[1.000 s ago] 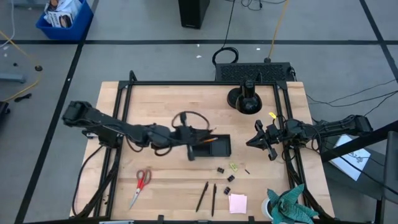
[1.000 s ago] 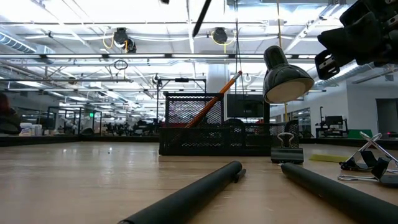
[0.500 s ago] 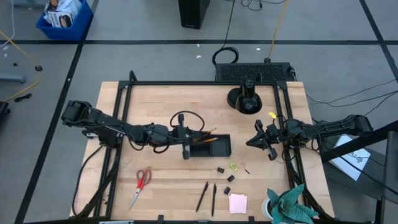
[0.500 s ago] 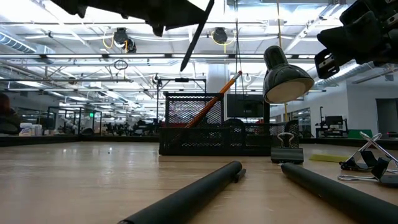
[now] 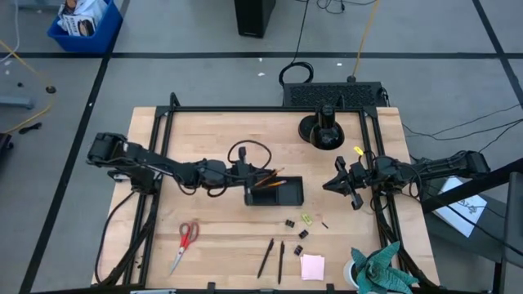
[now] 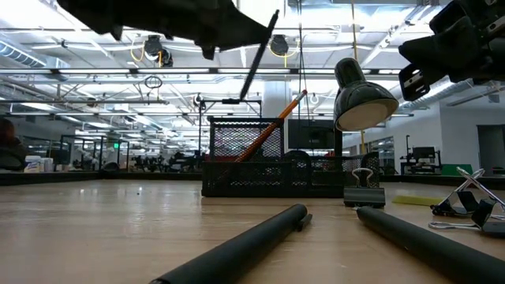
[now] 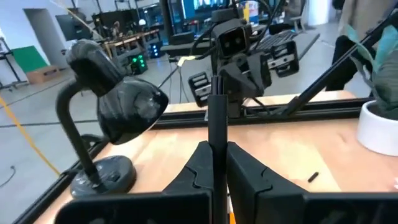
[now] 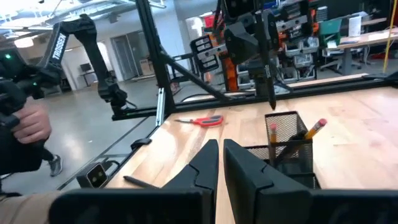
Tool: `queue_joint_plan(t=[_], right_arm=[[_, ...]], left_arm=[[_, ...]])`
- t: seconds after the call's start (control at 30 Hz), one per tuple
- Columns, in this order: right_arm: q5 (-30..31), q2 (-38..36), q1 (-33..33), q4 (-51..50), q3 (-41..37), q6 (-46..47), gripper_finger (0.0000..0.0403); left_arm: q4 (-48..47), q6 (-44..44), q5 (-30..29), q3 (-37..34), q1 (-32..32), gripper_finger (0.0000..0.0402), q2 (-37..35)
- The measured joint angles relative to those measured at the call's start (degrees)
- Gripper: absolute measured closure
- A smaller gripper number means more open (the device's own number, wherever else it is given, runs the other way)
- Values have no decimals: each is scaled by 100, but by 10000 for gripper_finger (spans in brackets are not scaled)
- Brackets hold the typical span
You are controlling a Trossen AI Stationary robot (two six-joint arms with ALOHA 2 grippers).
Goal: Pick and place office supplies into organizer
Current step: Put the black pen into the black desk organizer
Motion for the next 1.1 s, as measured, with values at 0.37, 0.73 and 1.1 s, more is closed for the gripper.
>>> queue_joint_plan(t=[0.37, 0.73, 1.1], right_arm=[[-11, 20, 0, 2, 2, -1, 383], [-13, 37, 0, 0, 0, -3, 383], [-7, 37, 0, 2, 1, 4, 383]], left_arm=[[249, -347, 7, 0, 219, 384, 775], [-443, -466, -66, 0, 237, 382, 776], [-632, -670, -284, 6, 237, 382, 884]])
